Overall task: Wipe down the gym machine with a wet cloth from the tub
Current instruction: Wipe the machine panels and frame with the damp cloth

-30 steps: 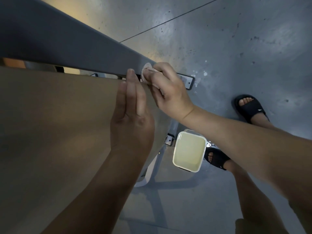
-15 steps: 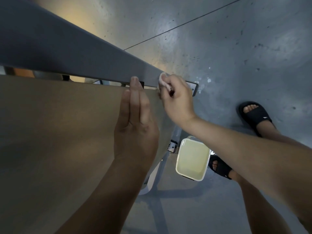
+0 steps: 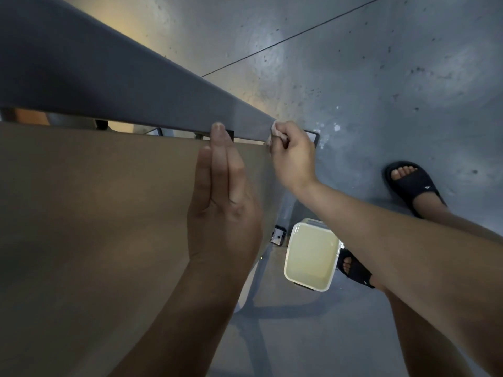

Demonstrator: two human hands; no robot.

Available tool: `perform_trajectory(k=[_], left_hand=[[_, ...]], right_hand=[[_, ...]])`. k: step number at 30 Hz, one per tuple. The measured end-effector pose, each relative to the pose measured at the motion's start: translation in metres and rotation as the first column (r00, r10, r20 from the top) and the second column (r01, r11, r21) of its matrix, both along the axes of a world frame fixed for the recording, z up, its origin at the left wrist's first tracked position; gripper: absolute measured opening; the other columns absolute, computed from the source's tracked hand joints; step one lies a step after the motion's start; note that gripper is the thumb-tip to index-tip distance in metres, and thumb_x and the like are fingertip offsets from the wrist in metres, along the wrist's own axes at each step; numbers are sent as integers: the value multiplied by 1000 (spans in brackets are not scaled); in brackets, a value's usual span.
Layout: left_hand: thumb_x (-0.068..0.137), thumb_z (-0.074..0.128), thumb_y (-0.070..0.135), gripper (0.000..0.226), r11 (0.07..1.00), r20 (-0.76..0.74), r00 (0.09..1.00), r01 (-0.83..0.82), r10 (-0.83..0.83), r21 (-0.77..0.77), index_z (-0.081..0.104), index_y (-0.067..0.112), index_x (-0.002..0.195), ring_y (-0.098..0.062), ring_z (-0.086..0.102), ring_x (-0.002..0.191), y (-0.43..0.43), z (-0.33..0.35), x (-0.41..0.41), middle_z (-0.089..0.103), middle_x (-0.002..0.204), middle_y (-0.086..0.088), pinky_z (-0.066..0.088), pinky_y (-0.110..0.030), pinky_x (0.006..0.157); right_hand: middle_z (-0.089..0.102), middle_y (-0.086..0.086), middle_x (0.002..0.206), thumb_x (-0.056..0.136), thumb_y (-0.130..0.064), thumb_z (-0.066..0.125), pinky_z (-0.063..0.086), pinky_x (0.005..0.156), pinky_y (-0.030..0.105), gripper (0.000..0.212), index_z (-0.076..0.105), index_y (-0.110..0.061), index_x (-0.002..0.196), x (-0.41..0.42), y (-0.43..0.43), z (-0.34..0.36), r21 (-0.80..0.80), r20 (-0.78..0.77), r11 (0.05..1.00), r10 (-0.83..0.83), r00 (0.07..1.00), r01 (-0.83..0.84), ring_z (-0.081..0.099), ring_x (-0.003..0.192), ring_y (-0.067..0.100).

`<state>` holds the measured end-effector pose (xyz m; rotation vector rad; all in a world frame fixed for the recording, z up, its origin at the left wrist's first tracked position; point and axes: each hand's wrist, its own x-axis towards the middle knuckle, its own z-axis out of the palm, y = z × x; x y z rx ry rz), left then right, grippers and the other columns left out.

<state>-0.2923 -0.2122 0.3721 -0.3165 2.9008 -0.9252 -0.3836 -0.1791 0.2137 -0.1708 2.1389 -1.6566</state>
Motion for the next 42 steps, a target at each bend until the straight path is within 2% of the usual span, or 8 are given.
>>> perform_trajectory(k=[3, 8, 13, 20, 25, 34, 39, 42], left_hand=[[83, 50, 3, 70, 1000, -11, 1000, -2, 2, 26, 31, -25, 144, -42, 18, 152, 1, -1, 0, 30, 156, -35, 6, -46, 129], [85, 51, 4, 63, 1000, -26, 1000, 12, -12, 10, 39, -23, 141, -44, 27, 151, 1, -6, 0, 35, 154, -36, 10, -47, 128], [85, 52, 5, 69, 998, -9, 1000, -9, 10, 60, 32, -25, 143, -45, 21, 152, 1, -3, 1, 28, 156, -37, 6, -47, 128], [84, 50, 0, 58, 998, -49, 999, 21, -19, 54, 44, -23, 137, -44, 29, 150, 2, -6, 0, 37, 153, -36, 14, -47, 128], [81, 53, -2, 66, 998, -39, 999, -1, 4, 65, 36, -26, 140, -46, 25, 151, 2, -3, 0, 33, 154, -37, 9, -47, 128], [85, 55, -2, 55, 998, -68, 997, 44, -40, 55, 46, -23, 135, -46, 31, 148, 2, -5, 1, 39, 151, -37, 16, -48, 127], [83, 56, 0, 65, 997, -42, 999, 9, -6, 73, 39, -24, 140, -46, 26, 151, 3, -1, 0, 32, 155, -37, 9, -47, 128], [81, 57, -1, 64, 997, -59, 998, 20, -15, 80, 41, -24, 139, -46, 28, 150, 3, 0, 1, 35, 153, -37, 12, -48, 128]], right_hand=[[63, -4, 74, 93, -4, 50, 55, 72, 44, 18, 58, -11, 79, -4, -2, 0, 83, 127, 996, -38, 991, 27, 61, 75, 24], [62, 2, 82, 96, 6, 56, 50, 76, 30, 16, 61, -2, 82, 11, 4, 41, -127, -137, 992, 6, 991, -24, 58, 82, 23], [67, -2, 70, 90, -20, 52, 58, 72, 47, 17, 63, -18, 77, -14, -8, -28, 180, 307, 982, -104, 946, 49, 67, 74, 26], [62, -11, 76, 98, 0, 57, 48, 75, 28, 17, 64, -6, 83, 5, -1, 32, -97, -90, 995, -42, 995, 33, 60, 81, 15], [66, -2, 72, 92, -11, 57, 56, 74, 40, 15, 70, -9, 85, -29, -6, -18, 217, 352, 976, -67, 934, -12, 69, 79, 17], [65, 1, 86, 97, 2, 59, 49, 82, 26, 14, 69, -7, 93, 5, 5, 52, -216, -230, 976, -29, 973, -22, 63, 86, 21], [62, -8, 73, 90, 0, 49, 40, 68, 27, 20, 59, -14, 80, -15, -3, -11, 178, 168, 981, 52, 985, -82, 62, 81, 24], [68, 0, 83, 89, -7, 47, 48, 72, 35, 16, 60, -14, 83, -11, 1, 9, 103, 95, 991, 76, 993, -86, 62, 81, 26]])
